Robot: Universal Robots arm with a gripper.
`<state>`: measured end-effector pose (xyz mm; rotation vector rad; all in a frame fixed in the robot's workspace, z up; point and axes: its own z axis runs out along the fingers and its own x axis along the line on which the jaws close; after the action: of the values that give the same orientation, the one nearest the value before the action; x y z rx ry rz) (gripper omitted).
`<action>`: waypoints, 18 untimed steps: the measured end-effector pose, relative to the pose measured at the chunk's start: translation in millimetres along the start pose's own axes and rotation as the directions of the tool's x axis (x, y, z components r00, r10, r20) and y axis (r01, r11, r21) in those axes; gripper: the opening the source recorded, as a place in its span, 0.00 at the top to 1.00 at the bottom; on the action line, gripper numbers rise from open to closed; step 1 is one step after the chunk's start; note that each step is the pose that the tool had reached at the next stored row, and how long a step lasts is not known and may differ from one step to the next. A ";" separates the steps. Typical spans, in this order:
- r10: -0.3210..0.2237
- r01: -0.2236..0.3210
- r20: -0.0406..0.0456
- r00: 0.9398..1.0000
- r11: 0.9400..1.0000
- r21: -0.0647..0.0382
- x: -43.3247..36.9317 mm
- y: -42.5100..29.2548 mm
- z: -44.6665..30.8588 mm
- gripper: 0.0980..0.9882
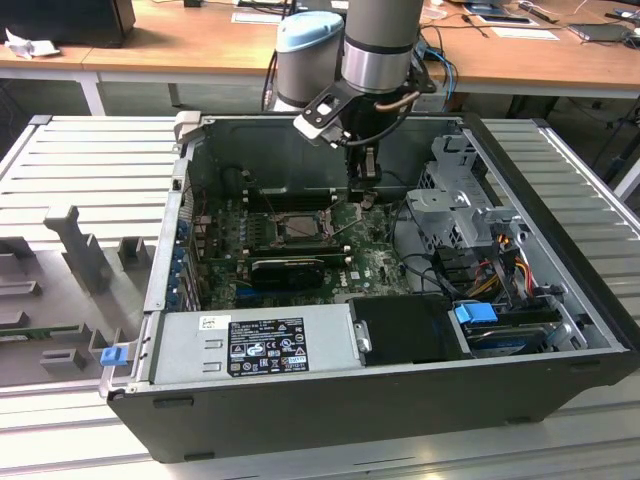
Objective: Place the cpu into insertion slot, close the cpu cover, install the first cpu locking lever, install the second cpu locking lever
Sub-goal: 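Close the cpu cover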
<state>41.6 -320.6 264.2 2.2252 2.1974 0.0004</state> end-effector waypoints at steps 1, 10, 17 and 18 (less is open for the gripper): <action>0.000 0.000 0.000 1.000 1.000 0.000 0.2 3.1 0.1 0.99; 0.000 0.000 0.000 1.000 1.000 0.000 1.3 30.2 11.0 0.99; 0.000 0.000 -0.001 1.000 1.000 0.004 1.4 30.0 21.8 0.99; 0.000 0.000 -0.002 1.000 1.000 0.005 1.4 28.4 21.7 0.99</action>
<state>70.2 -319.8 242.8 2.2287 2.2008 -0.0037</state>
